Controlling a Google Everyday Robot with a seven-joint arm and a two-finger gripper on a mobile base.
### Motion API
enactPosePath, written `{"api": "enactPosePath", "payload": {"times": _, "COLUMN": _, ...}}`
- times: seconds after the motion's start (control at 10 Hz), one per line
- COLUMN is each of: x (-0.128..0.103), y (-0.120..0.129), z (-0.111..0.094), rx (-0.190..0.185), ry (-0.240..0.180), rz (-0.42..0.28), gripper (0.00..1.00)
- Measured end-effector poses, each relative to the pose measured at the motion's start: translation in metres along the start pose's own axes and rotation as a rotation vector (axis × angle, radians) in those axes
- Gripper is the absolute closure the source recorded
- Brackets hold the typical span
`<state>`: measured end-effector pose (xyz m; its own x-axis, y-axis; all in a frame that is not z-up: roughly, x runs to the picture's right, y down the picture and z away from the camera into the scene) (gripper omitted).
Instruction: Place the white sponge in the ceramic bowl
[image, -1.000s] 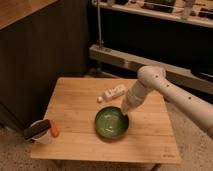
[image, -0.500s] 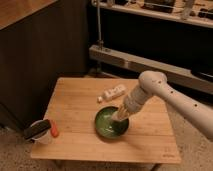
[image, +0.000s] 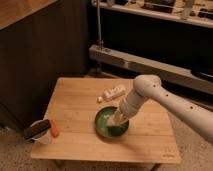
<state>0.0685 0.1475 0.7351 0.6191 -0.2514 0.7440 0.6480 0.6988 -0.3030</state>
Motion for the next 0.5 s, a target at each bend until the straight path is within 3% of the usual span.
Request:
{"api": "enactPosePath", "payload": {"times": 0.1, "x": -0.0013, "y": -0.0019, "z": 0.0018, "rx": -0.005, "ry": -0.002, "rz": 0.017, "gripper": 0.38}}
{"api": "enactPosePath", "payload": {"times": 0.3, "x": -0.0055, "y": 0.0051, "z": 0.0031, "rx": -0.006, "ry": -0.001, "rz": -0.032, "gripper": 0.38}}
{"api": "enactPosePath", "payload": {"times": 0.5, "x": -0.0056, "y": 0.0016, "z": 0.0029, "rx": -0.005, "ry": 0.001, "rz": -0.033, "gripper": 0.38}}
